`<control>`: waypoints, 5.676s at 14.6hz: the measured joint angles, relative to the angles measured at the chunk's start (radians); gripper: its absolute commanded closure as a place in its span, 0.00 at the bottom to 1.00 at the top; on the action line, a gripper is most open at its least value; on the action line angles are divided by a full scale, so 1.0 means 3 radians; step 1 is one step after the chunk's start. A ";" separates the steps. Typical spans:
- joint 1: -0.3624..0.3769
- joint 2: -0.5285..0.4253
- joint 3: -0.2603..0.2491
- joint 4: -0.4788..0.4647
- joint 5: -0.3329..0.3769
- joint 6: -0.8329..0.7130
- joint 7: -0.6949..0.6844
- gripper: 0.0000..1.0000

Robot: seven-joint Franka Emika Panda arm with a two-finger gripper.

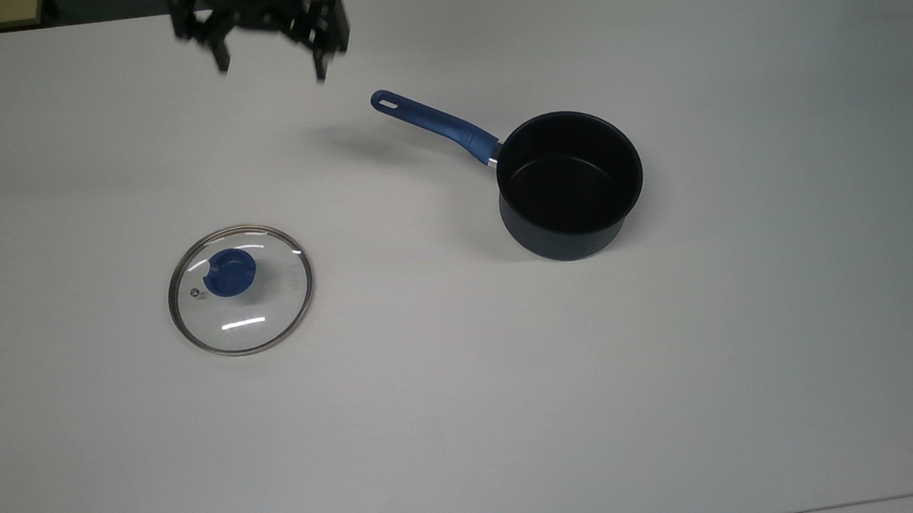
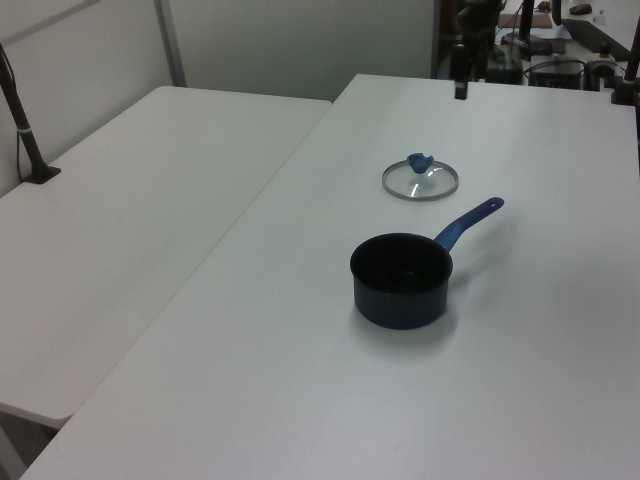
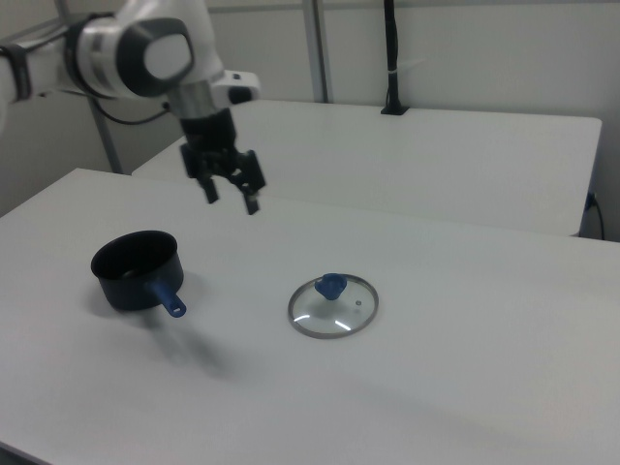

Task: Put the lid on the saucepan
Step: 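Move the open gripper over the glass lid's blue knob and lower it, then close the gripper on the blue knob of the glass lid, then lift the glass lid up off the table by its knob, then carry the held lid over to the saucepan's rim, then lower the lid onto the saucepan rim and open the gripper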

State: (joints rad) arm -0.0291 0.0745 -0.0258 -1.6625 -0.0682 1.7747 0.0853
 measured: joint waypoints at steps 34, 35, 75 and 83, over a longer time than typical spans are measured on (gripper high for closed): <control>-0.0207 0.1397 -0.0282 0.0064 0.0037 0.1660 -0.0331 0.49; -0.0206 0.1397 -0.0282 0.0064 0.0037 0.1660 -0.0331 0.55; 0.1847 0.0767 -0.0764 0.0393 0.0226 0.0678 0.0748 0.67; 0.2037 0.0906 -0.0505 0.0370 -0.0104 0.0678 0.1110 0.67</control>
State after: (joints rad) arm 0.5819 0.3463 -0.1771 -1.5515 -0.0993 1.9781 0.4185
